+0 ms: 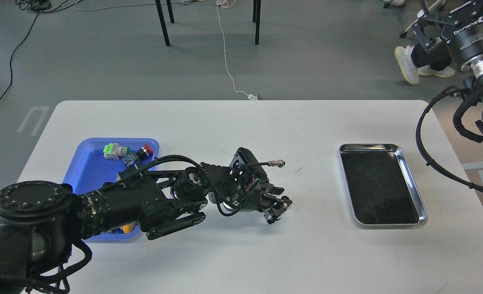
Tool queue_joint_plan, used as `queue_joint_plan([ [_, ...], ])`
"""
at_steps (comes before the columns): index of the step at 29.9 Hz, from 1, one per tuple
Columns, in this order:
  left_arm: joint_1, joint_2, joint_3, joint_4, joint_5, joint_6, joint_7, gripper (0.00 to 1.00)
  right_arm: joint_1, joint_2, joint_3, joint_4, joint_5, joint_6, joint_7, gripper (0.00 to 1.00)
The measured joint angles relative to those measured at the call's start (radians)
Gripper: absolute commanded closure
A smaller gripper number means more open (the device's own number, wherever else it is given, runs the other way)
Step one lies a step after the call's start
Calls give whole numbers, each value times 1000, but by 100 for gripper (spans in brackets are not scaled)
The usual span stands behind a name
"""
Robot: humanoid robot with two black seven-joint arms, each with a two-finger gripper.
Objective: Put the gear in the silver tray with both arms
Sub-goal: 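Carry the black gear to the table middle and release it, then raise the left arm away and bring the right gripper toward the gear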
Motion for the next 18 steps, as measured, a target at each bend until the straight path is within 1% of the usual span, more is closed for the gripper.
queue_joint_plan([
  [1, -2, 5, -12, -3, -12, 4, -2, 35, 1, 0, -1, 0, -1, 0, 0, 1],
  [3, -6, 26, -61, -12, -76, 17, -8, 31, 4, -6, -9, 0, -2, 1, 0, 1],
  [7, -11, 94, -179, -21, -286, 24, -8, 27, 19, -27, -42, 3, -3, 8, 0, 1],
  [11, -30, 186, -283, -23, -558, 19, -9, 17, 43, -68, -85, 4, -7, 13, 0, 1],
  [14, -35, 259, -349, -23, -795, 13, -9, 8, 84, -87, -152, 4, -10, 16, 1, 1],
  [17, -38, 313, -420, -19, -1054, 11, 0, 3, 142, -103, -253, 0, -25, 17, 6, 1],
  [18, -38, 330, -435, -17, -1141, 10, 2, 3, 170, -107, -297, -4, -37, 17, 7, 1],
])
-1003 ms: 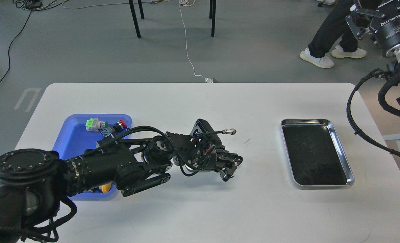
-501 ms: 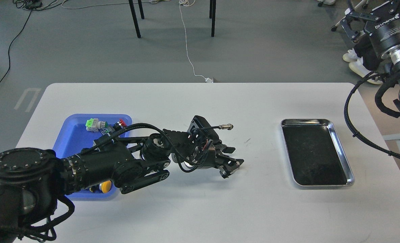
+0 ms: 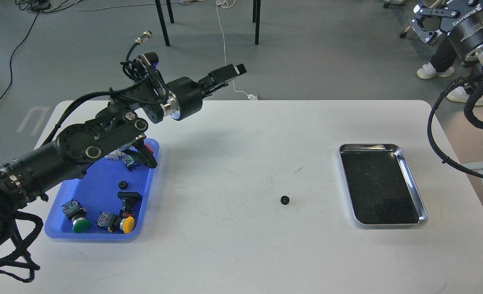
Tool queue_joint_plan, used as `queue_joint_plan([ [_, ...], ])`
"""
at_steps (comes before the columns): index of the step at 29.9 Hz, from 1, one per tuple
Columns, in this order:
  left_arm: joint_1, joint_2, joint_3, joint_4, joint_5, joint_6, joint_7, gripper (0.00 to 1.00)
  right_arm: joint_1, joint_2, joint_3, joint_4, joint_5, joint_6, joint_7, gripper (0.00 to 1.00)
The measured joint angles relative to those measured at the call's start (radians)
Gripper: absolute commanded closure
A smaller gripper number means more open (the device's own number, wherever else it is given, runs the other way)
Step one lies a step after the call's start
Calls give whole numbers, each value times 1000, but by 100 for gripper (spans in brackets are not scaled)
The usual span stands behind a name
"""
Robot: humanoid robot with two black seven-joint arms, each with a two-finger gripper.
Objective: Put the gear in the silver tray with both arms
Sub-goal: 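Raise the left arm away and bring the right gripper toward the gear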
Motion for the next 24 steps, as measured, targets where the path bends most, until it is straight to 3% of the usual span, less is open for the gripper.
queue_joint_plan([
  [5, 5, 107, -45, 5, -349, -16, 3, 3, 151, -4, -213, -6, -81, 0, 5, 1],
  [11, 75, 219, -119, 3, -741, -133, 3, 2, 345, 27, -495, -5, -200, -2, 7, 1],
  [24, 151, 249, -314, -6, -870, -151, 2, 2, 656, 224, -1120, 101, -729, -11, 10, 5],
])
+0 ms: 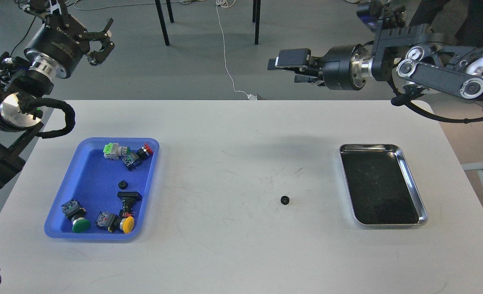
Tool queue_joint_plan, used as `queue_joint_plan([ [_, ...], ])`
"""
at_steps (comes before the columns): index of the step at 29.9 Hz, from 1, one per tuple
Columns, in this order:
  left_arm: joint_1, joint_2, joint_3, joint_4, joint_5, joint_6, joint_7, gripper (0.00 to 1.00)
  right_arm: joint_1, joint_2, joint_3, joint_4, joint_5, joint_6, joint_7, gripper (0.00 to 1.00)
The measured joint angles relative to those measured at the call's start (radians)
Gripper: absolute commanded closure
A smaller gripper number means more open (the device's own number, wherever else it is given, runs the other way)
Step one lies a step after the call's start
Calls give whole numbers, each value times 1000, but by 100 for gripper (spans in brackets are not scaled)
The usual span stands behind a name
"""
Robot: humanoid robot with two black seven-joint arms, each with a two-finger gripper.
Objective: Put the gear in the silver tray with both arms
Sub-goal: 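Raise the left arm away and bring the right gripper toward the gear, then grasp the black gear on the table with the right gripper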
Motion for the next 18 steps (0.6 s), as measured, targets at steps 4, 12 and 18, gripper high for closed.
queue_joint_plan([
  [4, 6, 0, -5, -1, -7, 0, 0, 2, 38, 92, -167, 17, -97, -4, 5, 9],
  [12, 8, 18, -6, -3, -10, 1, 0, 2, 10, 194, -372, 50, -226, -53, 30, 32],
  [18, 18, 12, -6, -5, -10, 0, 0, 2, -29, 243, -420, 72, -229, -58, 33, 38],
])
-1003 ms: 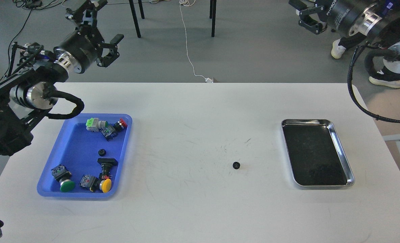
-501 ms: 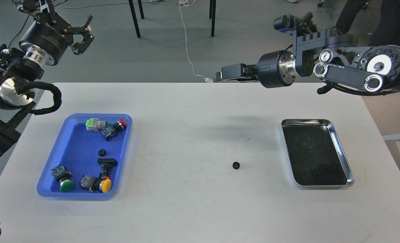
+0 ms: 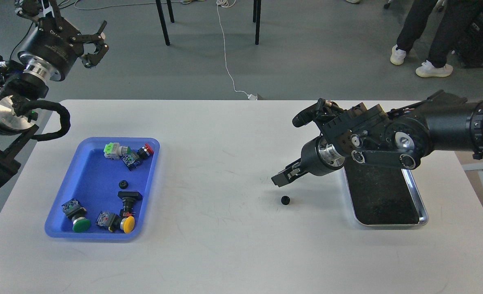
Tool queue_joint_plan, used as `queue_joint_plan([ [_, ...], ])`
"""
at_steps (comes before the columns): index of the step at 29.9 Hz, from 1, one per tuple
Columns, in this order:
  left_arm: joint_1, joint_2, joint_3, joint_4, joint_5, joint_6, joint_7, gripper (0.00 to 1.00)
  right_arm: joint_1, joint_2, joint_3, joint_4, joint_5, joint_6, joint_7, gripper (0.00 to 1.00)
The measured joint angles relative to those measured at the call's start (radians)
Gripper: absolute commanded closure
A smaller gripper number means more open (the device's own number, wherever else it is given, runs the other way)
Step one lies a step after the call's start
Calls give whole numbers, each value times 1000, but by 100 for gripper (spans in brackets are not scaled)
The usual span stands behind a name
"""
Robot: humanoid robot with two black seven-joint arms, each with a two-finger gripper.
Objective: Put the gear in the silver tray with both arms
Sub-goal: 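Grasp the black gear on the table with the right gripper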
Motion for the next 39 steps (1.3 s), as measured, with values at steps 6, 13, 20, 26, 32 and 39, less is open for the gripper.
queue_joint_plan([
  [6, 7, -3, 1, 0, 2, 0, 0, 2, -33, 32, -57, -2, -9, -8, 0, 43],
  [13, 9, 4, 3, 0, 3, -2, 0, 2, -60, 59, -63, -13, -9, -25, 0, 49],
  [20, 11, 9, 5, 0, 3, 0, 1, 2, -68, 103, -63, -19, -6, -30, 0, 68],
  [26, 17, 31, 4, 0, 3, 1, 1, 2, -67, 110, -69, -26, -10, -26, 0, 85],
  [32, 19, 37, 3, 0, 3, 1, 0, 2, -65, 109, -73, -23, -11, -25, 0, 92],
  [39, 19, 48, 3, 0, 3, 2, -1, 2, 0, 57, -70, -11, -13, -24, 2, 92],
])
